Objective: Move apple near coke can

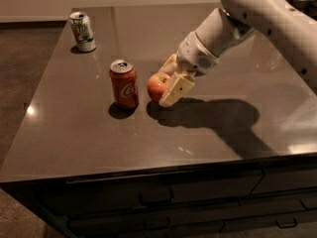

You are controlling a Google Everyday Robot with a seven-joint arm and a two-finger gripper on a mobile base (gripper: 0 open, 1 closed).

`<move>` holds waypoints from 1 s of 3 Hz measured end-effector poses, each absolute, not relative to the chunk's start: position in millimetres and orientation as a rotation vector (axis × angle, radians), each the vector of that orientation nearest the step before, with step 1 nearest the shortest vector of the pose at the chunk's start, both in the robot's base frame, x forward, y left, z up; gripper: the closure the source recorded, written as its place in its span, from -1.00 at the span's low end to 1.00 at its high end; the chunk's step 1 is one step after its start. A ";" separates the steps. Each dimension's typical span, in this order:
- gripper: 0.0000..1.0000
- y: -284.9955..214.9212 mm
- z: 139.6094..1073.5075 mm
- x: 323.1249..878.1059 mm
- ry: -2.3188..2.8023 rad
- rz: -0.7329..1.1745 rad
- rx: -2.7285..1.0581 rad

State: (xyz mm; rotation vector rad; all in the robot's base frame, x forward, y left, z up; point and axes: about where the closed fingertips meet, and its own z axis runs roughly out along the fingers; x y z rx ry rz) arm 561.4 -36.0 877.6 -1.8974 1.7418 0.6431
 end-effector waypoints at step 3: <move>-0.91 -24.5 853.7 553.1 1.682 0.524 -1.934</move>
Offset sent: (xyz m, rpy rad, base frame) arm -0.0116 0.0207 -0.0225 -0.0324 -0.1217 0.0321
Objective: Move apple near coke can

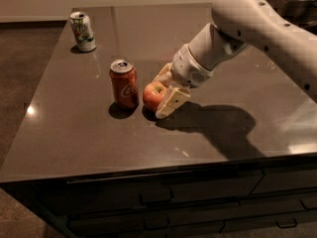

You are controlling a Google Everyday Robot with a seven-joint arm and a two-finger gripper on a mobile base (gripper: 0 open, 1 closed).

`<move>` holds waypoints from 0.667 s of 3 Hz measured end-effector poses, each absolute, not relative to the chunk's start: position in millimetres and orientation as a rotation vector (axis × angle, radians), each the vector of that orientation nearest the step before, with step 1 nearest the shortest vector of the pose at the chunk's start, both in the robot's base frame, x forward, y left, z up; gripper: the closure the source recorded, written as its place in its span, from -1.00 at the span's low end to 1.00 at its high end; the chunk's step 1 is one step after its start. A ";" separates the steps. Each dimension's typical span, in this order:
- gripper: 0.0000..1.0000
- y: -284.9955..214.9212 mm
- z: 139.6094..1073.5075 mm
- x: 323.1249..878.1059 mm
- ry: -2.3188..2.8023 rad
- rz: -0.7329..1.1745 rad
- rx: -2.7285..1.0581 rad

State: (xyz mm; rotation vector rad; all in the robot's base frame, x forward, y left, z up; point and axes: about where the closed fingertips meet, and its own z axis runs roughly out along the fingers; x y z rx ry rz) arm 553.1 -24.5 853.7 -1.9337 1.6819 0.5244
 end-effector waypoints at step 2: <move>-1.00 -23.3 853.3 552.9 1.681 0.527 -1.936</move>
Offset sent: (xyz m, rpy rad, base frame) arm -0.0002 0.0011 -0.0004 0.0002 0.0011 0.0021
